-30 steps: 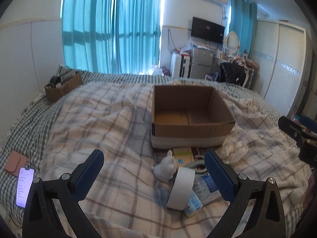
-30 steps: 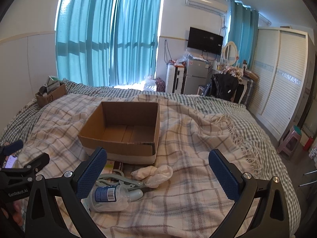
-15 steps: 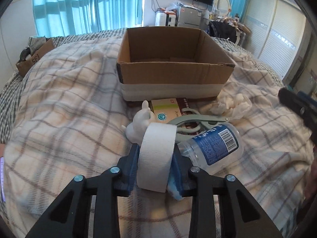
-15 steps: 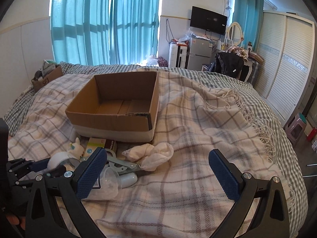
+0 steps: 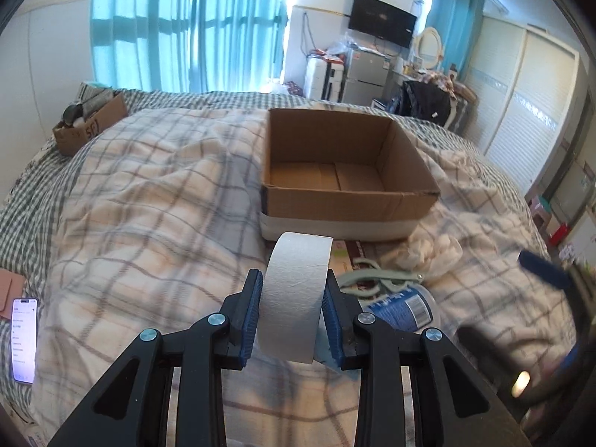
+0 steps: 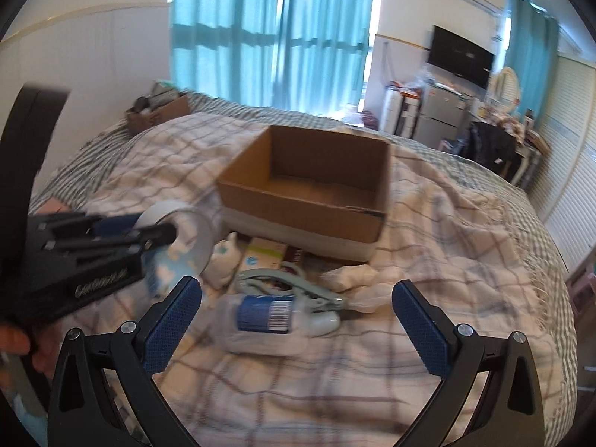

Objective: Organize objects
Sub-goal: 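Grasp the white tape roll with the left gripper while the right gripper grasps the blue tissue pack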

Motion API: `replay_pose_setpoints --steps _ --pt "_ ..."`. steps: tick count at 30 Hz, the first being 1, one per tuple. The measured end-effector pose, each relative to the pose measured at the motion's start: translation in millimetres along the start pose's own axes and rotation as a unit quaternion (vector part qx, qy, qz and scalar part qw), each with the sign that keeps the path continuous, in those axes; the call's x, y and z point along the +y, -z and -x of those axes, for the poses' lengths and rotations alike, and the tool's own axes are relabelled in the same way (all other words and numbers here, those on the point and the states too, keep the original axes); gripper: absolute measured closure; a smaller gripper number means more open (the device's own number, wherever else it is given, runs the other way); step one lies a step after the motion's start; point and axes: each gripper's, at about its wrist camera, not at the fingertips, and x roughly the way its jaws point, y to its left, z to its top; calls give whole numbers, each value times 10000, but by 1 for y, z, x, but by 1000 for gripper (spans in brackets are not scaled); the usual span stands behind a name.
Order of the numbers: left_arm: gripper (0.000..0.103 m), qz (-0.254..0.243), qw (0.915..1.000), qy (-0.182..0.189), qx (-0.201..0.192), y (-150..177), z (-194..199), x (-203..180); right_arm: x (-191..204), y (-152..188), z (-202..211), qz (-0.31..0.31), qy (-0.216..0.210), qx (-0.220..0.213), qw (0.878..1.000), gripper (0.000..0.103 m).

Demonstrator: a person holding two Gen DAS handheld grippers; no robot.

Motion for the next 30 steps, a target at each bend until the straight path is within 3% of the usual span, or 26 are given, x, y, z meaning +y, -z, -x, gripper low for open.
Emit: replay_pose_setpoints --steps 7,13,18,26,30 --pt "71 137 9999 54 87 -5 -9 15 44 9 -32 669 -669 307 9950 4" --pt "71 197 9995 131 216 -4 -21 22 61 0 -59 827 -1150 424 9890 10" --pt "71 295 9989 194 293 -5 -29 30 54 -5 -93 596 -1457 707 9850 19" --pt "71 260 9989 77 388 2 -37 31 58 -12 -131 477 -1823 973 9773 21" --pt "71 216 9988 64 434 4 -39 33 59 -12 -152 353 -2041 1156 9715 37"
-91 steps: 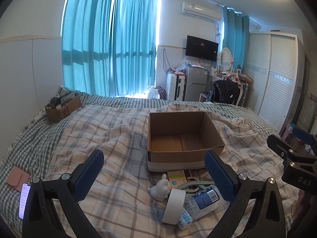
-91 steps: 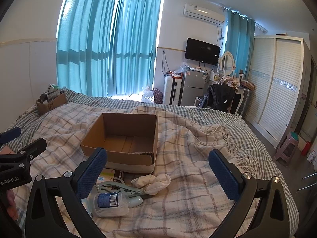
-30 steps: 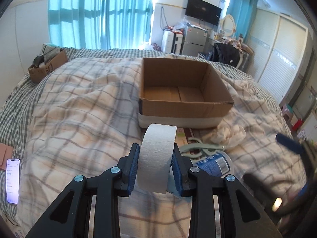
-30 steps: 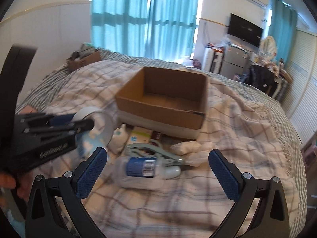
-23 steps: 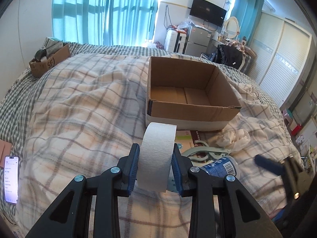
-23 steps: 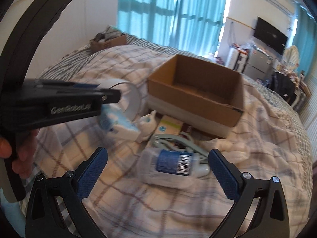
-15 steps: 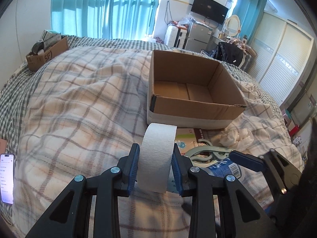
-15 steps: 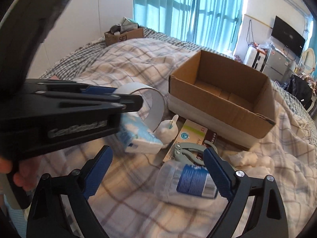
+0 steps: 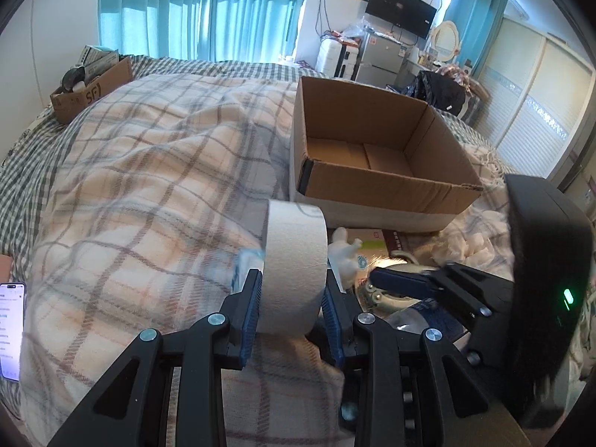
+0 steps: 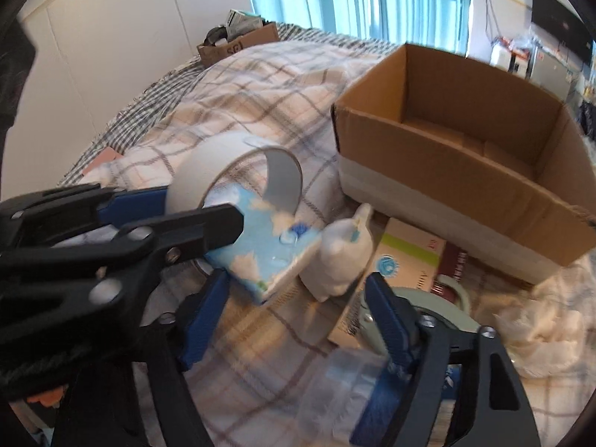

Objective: Organize objects
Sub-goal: 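Grasp the white tape roll with the left gripper while the right gripper grasps the blue tissue pack, then carry the tape roll and tissue pack over the box while both grippers open to drop them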

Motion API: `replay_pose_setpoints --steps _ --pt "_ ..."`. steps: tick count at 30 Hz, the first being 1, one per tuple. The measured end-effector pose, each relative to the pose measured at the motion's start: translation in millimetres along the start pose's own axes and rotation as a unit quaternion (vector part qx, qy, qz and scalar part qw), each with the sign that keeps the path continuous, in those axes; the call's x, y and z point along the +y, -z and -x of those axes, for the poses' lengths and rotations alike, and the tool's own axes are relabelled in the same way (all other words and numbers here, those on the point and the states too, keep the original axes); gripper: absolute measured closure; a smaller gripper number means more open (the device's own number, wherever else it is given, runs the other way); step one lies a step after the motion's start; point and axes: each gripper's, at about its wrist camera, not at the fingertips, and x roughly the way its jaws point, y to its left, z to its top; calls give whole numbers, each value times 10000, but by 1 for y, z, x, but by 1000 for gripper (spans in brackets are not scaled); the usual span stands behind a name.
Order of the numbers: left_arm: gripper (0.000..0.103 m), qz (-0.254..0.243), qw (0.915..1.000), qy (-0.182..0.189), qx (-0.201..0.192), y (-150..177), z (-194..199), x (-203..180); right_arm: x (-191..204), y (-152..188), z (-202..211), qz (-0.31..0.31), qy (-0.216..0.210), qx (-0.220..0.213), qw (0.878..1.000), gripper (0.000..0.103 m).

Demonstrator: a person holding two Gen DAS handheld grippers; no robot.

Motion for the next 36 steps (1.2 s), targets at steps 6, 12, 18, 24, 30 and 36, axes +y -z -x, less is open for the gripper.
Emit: replay_pose_setpoints --steps 6,12,18,24,30,36 --pt "74 -27 10000 75 -11 0 2 1 0 -3 -10 -96 -414 22 9991 92" --pt "74 23 10000 78 -35 -2 6 1 -1 3 21 -166 -206 -361 9990 103" --pt "75 -74 9998 171 -123 -7 18 -9 -2 5 71 -30 207 -778 9968 103" --pt "78 -290 9984 392 -284 -18 35 -32 -22 9 96 -292 232 -899 9953 103" --pt "79 -412 9981 371 -265 -33 33 -45 -39 21 100 -477 214 -891 9946 51" --pt "88 -647 9971 261 -301 -48 31 -56 -53 23 104 -661 340 -989 9923 47"
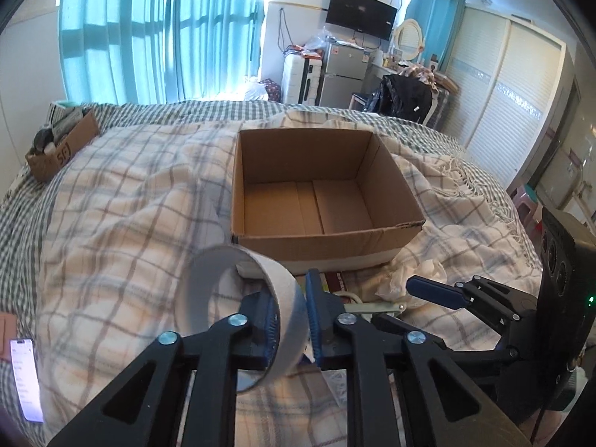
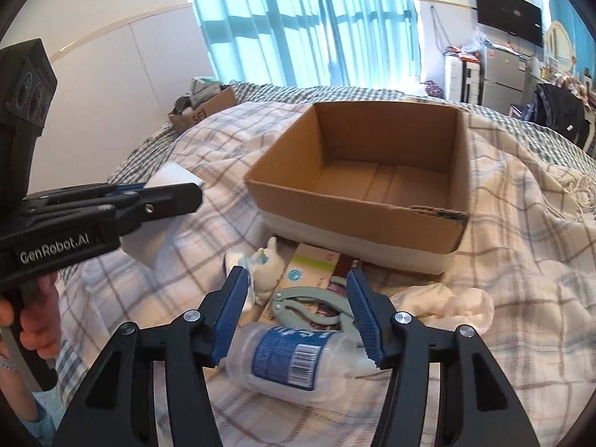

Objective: Organize objects
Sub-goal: 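Carry the tape roll and tissue pack over the box while both grippers open to drop them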

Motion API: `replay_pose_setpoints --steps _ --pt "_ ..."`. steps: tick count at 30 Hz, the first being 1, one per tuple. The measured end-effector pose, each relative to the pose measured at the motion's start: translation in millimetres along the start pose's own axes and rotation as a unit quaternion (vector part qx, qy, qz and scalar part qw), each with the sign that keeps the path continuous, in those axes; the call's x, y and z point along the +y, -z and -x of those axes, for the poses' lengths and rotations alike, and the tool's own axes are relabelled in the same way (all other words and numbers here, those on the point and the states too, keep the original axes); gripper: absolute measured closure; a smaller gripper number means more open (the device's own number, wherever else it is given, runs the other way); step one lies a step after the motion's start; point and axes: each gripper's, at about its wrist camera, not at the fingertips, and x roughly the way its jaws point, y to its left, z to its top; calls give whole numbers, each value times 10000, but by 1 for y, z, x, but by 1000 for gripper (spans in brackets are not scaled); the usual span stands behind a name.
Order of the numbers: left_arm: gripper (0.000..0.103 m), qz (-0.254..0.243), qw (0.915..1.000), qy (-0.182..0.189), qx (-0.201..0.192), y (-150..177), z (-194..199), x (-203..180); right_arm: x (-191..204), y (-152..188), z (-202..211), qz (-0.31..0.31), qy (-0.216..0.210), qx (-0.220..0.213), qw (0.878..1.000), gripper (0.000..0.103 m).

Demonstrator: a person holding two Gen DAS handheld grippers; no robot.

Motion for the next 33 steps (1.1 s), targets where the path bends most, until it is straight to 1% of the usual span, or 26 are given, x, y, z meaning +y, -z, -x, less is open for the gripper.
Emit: replay_pose_setpoints --steps 3,5,8,11,13,16,17,18,19,22,24,25,26,28,30,33 --pt "88 1 10000 -92 26 0 -4 6 -2 -1 -2 -23 -15 31 10000 45" --pt "89 81 9999 -108 41 3 -7 13 5 -2 -6 104 75 112 9999 45" --pt "90 190 9996 -226 40 10 -9 28 18 -2 -14 291 45 241 9993 45" --pt "90 261 9992 -308 49 19 -9 43 36 0 -33 448 39 479 9978 45" --pt "90 317 9990 -326 32 23 -8 53 53 2 -51 601 7 743 9954 45" --pt "90 446 9986 -280 11 29 -7 68 68 6 -75 636 -8 1057 9924 45" --pt "90 478 9986 -230 5 31 -6 73 71 7 -82 622 -32 1163 9913 58" --pt "90 503 9985 -195 -3 31 -6 76 75 8 -88 660 0 1246 9900 84" --pt "90 522 9985 -163 -14 32 -5 79 78 8 -89 716 53 1252 9895 84" --pt "90 548 9984 -74 -65 30 -2 82 82 -2 -76 705 105 1047 9919 85" --pt "90 539 9985 -31 -131 24 0 81 82 -16 -51 743 226 703 9945 85" --pt "90 536 9984 10 -164 20 1 80 83 -20 -43 771 290 601 9948 85" --pt "90 526 9984 76 -203 14 3 78 81 -31 -27 808 456 401 9949 85" --pt "90 464 9983 191 -300 0 6 72 74 -48 -6 841 698 133 9939 85" --pt "90 324 9980 341 -412 -17 11 62 60 -69 17 792 943 -173 9922 85" --pt "90 149 9969 604 -479 -45 11 45 43 -96 34 804 1379 -377 9865 85"
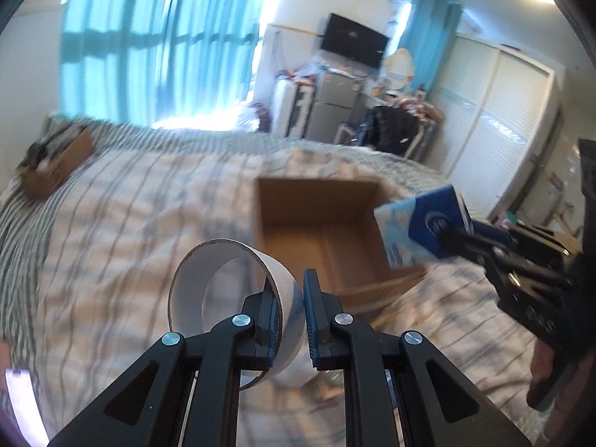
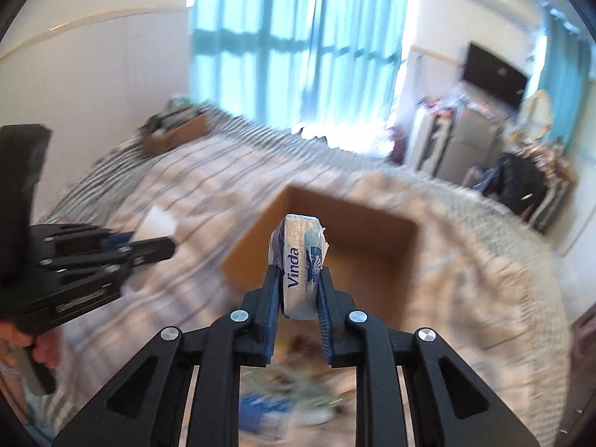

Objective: Organize objects
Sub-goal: 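Carry the tape roll and tissue pack over the box while both grippers open to drop them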

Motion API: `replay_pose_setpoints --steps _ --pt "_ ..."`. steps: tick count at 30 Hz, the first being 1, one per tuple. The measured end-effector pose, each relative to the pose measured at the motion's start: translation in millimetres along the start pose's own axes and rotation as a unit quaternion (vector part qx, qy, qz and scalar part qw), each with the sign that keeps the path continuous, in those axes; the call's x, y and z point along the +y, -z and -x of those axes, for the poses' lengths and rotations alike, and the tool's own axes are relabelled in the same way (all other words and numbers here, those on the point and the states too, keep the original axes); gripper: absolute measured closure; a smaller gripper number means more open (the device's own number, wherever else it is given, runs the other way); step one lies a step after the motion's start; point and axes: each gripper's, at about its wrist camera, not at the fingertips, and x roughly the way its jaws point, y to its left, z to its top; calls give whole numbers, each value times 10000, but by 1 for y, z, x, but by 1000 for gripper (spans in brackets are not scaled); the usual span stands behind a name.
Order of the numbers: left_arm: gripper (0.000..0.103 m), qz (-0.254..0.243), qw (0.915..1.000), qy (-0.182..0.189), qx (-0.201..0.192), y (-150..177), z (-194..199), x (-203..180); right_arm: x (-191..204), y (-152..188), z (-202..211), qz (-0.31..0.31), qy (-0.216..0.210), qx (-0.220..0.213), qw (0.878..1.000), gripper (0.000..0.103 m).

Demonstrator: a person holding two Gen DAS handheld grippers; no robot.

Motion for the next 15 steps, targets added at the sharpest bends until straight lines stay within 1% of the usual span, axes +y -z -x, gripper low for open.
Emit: replay_pose_setpoints --steps 2,7,9,10,11,13,15 --pt "90 -80 9999 144 10 -17 -7 -9 -18 -16 -2 -88 126 -80 9998 85" --pt "90 -309 9995 79 15 -52 -37 -29 -52 -42 -15 -188 339 -134 9992 85" --pt "90 -298 9994 118 98 -65 -55 -33 -64 -54 -28 -186 335 -126 9992 85" --pt "90 -297 9994 127 146 -72 -67 -35 -71 -52 -26 -164 328 -121 9993 85" --pt "90 -325 9992 122 176 -77 -75 -37 -76 -57 -33 -136 321 -113 9993 85" --pt "90 -395 9990 85 215 -82 -92 -40 -84 -63 -47 -118 277 -75 9995 85" --pt "90 -399 9987 120 299 -80 -112 -41 -91 -62 -66 -135 161 -9 9998 85"
